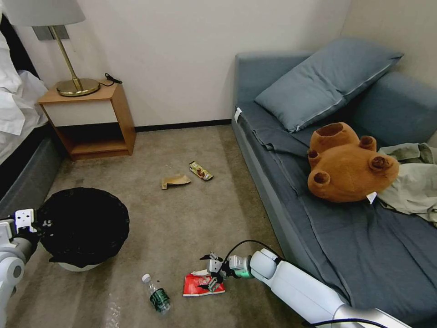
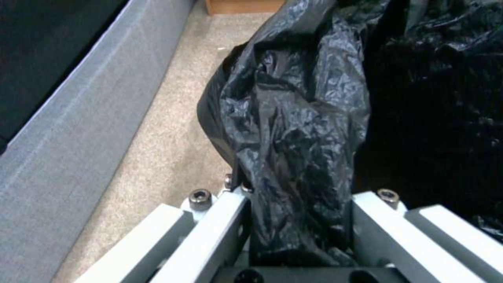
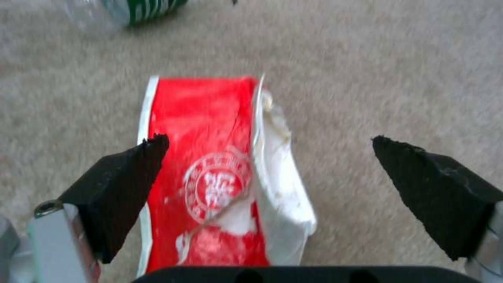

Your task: Pick up the trash bin, then pick up the garbage on the floor and place it into the trash bin.

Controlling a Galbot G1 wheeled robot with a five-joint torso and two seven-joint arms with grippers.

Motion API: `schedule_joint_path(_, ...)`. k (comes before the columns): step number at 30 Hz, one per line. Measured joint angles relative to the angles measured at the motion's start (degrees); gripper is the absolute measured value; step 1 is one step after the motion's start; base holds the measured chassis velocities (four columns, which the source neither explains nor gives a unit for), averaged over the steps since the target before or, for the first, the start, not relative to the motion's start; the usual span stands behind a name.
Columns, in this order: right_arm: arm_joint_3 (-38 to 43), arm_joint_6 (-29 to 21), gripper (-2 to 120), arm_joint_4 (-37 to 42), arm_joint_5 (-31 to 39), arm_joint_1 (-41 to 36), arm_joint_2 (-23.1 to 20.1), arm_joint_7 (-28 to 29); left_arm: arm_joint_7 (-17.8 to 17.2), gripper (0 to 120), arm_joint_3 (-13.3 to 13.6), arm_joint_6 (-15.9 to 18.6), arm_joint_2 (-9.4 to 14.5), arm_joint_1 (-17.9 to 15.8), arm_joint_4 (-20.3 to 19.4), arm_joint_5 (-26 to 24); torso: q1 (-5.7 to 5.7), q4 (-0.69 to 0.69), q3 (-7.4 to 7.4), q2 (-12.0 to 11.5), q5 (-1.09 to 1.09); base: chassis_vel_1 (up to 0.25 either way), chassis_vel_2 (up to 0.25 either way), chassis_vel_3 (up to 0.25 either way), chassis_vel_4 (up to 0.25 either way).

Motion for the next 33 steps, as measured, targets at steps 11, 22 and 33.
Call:
schedule_joint_path(11,2.3,2.0,57,-1.6,-1.5,-3.3,-0.1,-1.8,0.0,4,0.4,-0.3,0.3,-0.4,0.5,0.0,0.00,0.00,0.00,0.0,0.00,0.000,0.000,0.000,0.000)
schedule_joint_path(22,3.7,3.0,22,-1.4,-1.5,-4.5,-0.1,-1.8,-0.1,4,0.0,-0.3,1.2,0.0,-0.3,-0.4,0.00,0.00,0.00,0.0,0.00,0.000,0.000,0.000,0.000)
schedule_joint_path(33,6.6,3.2,0,0.3,-1.6,-6.1,-0.2,-1.4,0.3,4,-0.3,-0.5,1.8,0.7,-0.8,-0.6,0.00,0.00,0.00,0.0,0.00,0.000,0.000,0.000,0.000)
